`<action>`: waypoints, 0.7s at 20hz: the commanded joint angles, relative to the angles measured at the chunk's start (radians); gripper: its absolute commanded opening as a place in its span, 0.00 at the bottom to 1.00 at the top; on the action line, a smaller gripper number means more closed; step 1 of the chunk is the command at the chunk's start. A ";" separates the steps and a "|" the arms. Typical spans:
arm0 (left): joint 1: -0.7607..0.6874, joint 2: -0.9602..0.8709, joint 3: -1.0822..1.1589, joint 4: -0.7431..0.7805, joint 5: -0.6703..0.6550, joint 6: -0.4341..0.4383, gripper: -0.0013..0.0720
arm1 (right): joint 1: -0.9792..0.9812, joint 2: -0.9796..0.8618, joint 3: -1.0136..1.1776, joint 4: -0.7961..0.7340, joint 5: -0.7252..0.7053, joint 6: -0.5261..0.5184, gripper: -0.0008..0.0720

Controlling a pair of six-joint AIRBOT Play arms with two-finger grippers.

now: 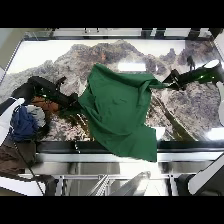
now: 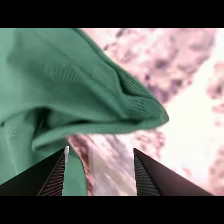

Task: Fold the shirts.

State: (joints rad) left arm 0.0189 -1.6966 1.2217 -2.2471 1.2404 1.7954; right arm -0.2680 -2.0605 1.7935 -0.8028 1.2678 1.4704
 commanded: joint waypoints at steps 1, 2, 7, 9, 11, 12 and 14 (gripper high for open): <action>-0.003 -0.016 0.025 0.004 0.048 0.000 0.06 | -0.003 -0.097 0.000 0.225 -0.003 0.006 0.64; -0.003 -0.016 0.025 0.004 0.054 0.000 0.06 | -0.003 -0.121 0.000 0.280 -0.003 -0.005 0.64; -0.002 -0.016 0.025 0.003 0.054 -0.001 0.06 | -0.005 -0.130 0.005 0.322 -0.006 -0.008 0.24; -0.002 -0.016 0.026 0.003 0.041 -0.002 0.06 | -0.005 -0.126 0.013 0.343 -0.007 -0.013 0.04; -0.002 -0.016 0.026 0.003 0.035 -0.002 0.06 | -0.013 -0.111 0.015 0.314 -0.022 -0.015 0.03; -0.002 -0.016 0.026 0.004 0.031 -0.002 0.06 | -0.021 -0.100 0.015 0.280 -0.022 -0.009 0.03; 0.016 -0.023 0.041 0.005 0.018 -0.002 0.06 | -0.039 -0.072 0.014 0.101 0.007 0.063 0.03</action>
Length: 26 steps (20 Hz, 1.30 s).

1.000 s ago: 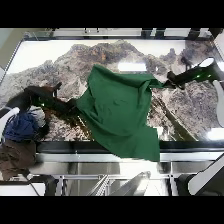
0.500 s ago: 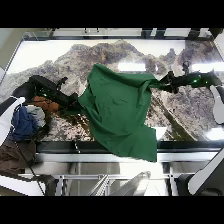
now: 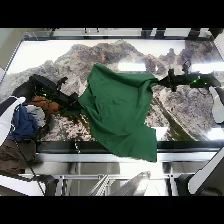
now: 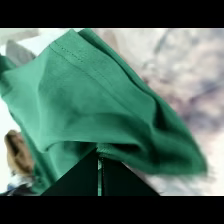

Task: Fold the shirts.

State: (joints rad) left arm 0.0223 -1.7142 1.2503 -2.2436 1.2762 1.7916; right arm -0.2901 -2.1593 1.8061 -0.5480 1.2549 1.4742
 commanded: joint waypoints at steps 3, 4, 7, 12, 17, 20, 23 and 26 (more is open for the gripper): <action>0.046 -0.058 0.140 0.001 -0.013 -0.021 0.06 | -0.027 0.100 -0.032 -0.454 0.084 0.104 0.03; 0.053 -0.080 0.196 0.001 -0.015 -0.025 0.06 | -0.027 0.140 -0.066 -0.503 0.095 0.098 0.03; 0.062 -0.151 0.339 0.001 -0.023 -0.040 0.06 | -0.026 0.300 -0.262 -0.516 0.060 0.052 0.03; 0.081 -0.283 0.555 0.000 -0.013 -0.058 0.06 | -0.028 0.697 -0.827 -0.518 -0.184 0.061 0.03; 0.079 -0.434 0.790 0.000 0.183 -0.058 0.06 | -0.026 0.991 -1.275 -0.480 -0.372 0.097 0.03; 0.085 -0.405 0.790 -0.008 0.274 -0.065 0.05 | -0.027 1.067 -1.294 -0.470 -0.346 0.066 0.51; 0.110 -0.311 0.673 0.003 0.335 -0.065 0.94 | -0.036 1.141 -1.288 -0.508 -0.285 0.066 0.97; 0.144 -0.200 0.502 0.002 0.433 -0.069 0.99 | -0.124 1.215 -1.254 -0.564 -0.083 0.040 0.97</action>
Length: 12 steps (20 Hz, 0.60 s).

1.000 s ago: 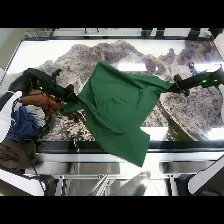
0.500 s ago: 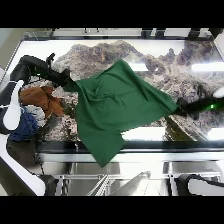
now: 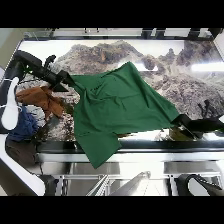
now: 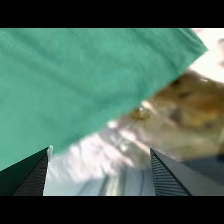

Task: Fold the shirts.

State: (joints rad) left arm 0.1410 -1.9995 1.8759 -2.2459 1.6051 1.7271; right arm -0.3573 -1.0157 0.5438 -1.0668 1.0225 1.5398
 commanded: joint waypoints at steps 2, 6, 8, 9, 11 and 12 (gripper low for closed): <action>0.046 0.226 -0.374 0.005 0.084 0.022 0.99 | -0.142 0.136 -0.004 -0.056 0.238 -0.050 0.93; 0.083 0.641 -1.043 -0.001 -0.240 0.129 0.99 | -0.174 0.351 -0.145 -0.066 0.131 -0.031 0.78; 0.086 0.846 -1.323 -0.016 -0.444 0.126 0.97 | -0.210 0.417 -0.206 -0.101 0.050 0.009 0.78; 0.086 0.926 -1.427 -0.038 -0.523 0.126 0.96 | -0.233 0.401 -0.206 -0.094 0.027 0.005 0.78; 0.086 1.011 -1.540 -0.073 -0.588 0.127 0.96 | -0.261 0.300 -0.187 -0.039 0.001 -0.043 0.78; 0.086 1.031 -1.564 -0.084 -0.593 0.127 0.96 | -0.265 0.228 -0.169 -0.008 -0.005 -0.071 0.78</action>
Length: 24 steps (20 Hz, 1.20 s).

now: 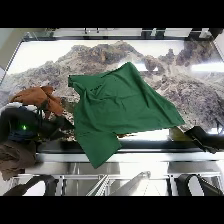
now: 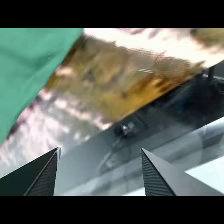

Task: Fold the shirts.

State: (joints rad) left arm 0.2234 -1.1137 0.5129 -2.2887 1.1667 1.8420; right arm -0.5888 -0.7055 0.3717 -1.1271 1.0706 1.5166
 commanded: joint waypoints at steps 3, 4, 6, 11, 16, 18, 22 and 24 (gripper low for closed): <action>0.003 0.156 -0.208 -0.042 -0.176 0.016 0.96 | -0.034 -0.321 0.080 0.087 -0.053 -0.108 0.78; 0.004 0.143 -0.198 -0.042 -0.178 0.023 0.96 | -0.034 -0.378 0.095 0.093 -0.050 -0.119 0.78; 0.003 0.079 -0.170 -0.046 -0.181 0.028 0.96 | -0.034 -0.457 0.110 0.133 -0.056 -0.159 0.78; -0.091 -0.160 -0.055 -0.175 -0.173 0.142 0.96 | -0.035 -0.481 0.134 0.171 -0.069 -0.201 0.78; -0.223 -0.339 0.072 -0.175 -0.128 0.171 0.21 | -0.035 -0.488 0.221 0.171 -0.064 -0.212 0.78; -0.248 -0.376 0.103 -0.174 -0.096 0.194 0.11 | -0.035 -0.517 0.295 0.169 -0.032 -0.222 0.78; -0.218 -0.400 0.106 -0.165 -0.018 0.219 0.06 | -0.035 -0.690 0.466 0.171 0.100 -0.355 0.69; -0.173 -0.397 0.107 -0.167 0.014 0.218 0.06 | -0.035 -0.780 0.532 0.172 0.116 -0.393 0.70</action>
State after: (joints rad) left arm 0.0151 -1.4994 0.6109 -2.4683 1.1221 2.0480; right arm -0.6243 -1.3735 0.8036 -0.9665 1.1156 1.2015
